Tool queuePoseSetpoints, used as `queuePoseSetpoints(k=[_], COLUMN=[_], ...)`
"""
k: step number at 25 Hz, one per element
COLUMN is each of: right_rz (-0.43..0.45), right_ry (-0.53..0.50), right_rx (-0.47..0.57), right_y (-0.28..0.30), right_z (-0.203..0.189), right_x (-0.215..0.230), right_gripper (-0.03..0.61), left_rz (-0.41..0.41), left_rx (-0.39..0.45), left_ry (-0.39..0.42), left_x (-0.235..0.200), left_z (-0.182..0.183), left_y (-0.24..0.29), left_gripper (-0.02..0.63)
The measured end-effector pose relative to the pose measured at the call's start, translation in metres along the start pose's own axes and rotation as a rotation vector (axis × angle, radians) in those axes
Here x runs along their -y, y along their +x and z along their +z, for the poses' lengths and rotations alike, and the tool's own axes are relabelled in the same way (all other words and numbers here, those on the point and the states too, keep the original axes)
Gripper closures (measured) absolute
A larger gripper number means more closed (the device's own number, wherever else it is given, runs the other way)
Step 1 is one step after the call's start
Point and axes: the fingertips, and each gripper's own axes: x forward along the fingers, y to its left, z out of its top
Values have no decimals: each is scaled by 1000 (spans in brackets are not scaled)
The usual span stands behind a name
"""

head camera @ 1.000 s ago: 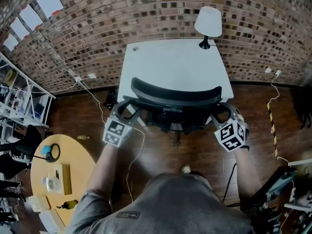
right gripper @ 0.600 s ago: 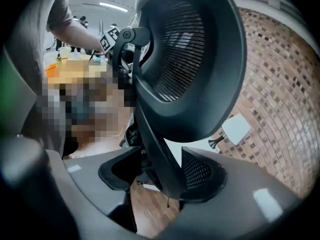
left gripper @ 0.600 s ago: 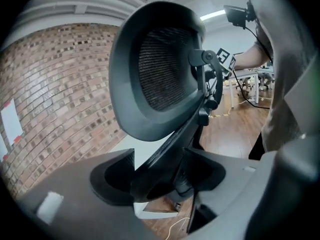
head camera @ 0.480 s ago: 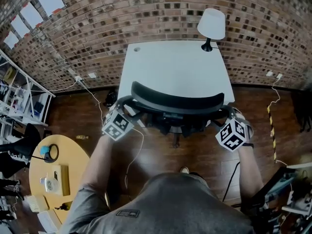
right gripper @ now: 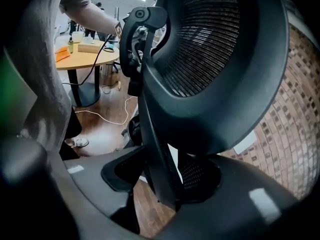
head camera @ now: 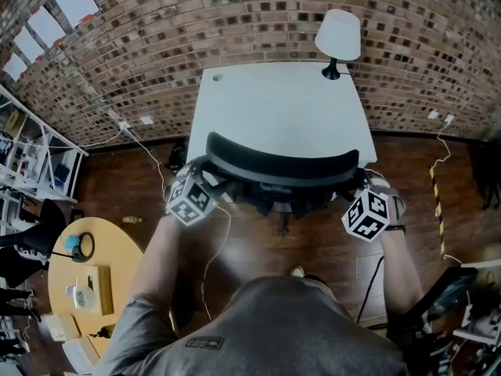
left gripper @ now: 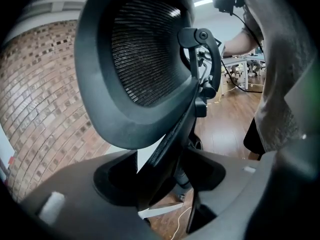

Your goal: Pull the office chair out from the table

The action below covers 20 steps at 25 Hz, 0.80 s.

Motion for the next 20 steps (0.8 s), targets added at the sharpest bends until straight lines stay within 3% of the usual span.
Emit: queuePoseSetpoints(k=[9, 20], right_rz=[-8, -5], right_ry=[-8, -7], right_rx=[-19, -30], right_y=[3, 4], right_z=[-14, -20], right_x=[3, 5], right_gripper=[368, 368], left_rz=[-23, -68], left_rx=[27, 49], left_ry=[35, 17], left_x=[15, 24], left_z=[6, 9], left_y=[-2, -5], left_gripper=[373, 402])
